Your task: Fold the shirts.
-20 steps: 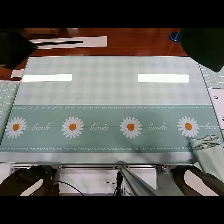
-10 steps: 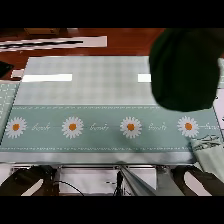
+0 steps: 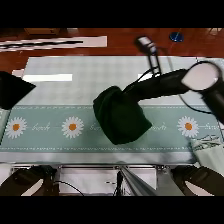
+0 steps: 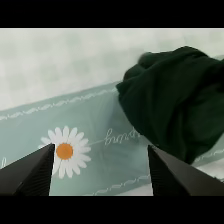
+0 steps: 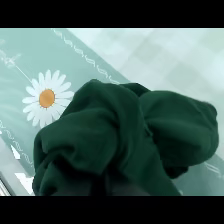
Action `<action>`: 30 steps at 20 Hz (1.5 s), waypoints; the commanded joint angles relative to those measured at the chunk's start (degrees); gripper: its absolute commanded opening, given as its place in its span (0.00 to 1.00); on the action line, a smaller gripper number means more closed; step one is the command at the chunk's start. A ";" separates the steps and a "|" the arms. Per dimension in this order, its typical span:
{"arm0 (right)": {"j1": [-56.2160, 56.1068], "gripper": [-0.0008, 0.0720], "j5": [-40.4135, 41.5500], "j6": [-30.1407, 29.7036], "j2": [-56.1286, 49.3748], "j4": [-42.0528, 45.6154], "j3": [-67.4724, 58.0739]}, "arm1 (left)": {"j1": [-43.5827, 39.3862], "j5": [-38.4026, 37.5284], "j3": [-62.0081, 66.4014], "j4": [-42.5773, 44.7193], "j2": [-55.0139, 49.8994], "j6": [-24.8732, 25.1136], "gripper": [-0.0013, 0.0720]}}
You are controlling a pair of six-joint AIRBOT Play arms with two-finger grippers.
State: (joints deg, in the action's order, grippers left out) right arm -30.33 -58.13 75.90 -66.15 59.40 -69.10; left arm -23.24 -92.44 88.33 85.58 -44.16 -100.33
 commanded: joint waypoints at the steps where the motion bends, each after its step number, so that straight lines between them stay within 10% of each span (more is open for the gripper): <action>1: -4.28 0.50 6.75 1.64 -5.09 2.49 1.25 | 0.00 0.07 -5.31 -0.11 0.04 0.74 0.98; 13: 29.38 0.61 -18.49 2.91 11.56 36.98 -2.45 | 0.13 19.02 -35.17 0.57 -0.76 7.30 0.99; 21: 46.47 0.66 -17.77 -4.92 11.56 9.51 15.58 | 6.67 31.04 -43.54 -23.87 -13.20 20.35 0.98; 30: 46.47 0.66 -15.19 -8.09 11.56 3.58 24.92 | 29.29 24.92 -43.54 -40.96 -25.97 37.53 0.85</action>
State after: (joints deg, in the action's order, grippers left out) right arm 15.92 -74.32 68.73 -54.61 65.49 -45.78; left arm 1.63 -63.72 44.91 49.15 -65.73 -69.08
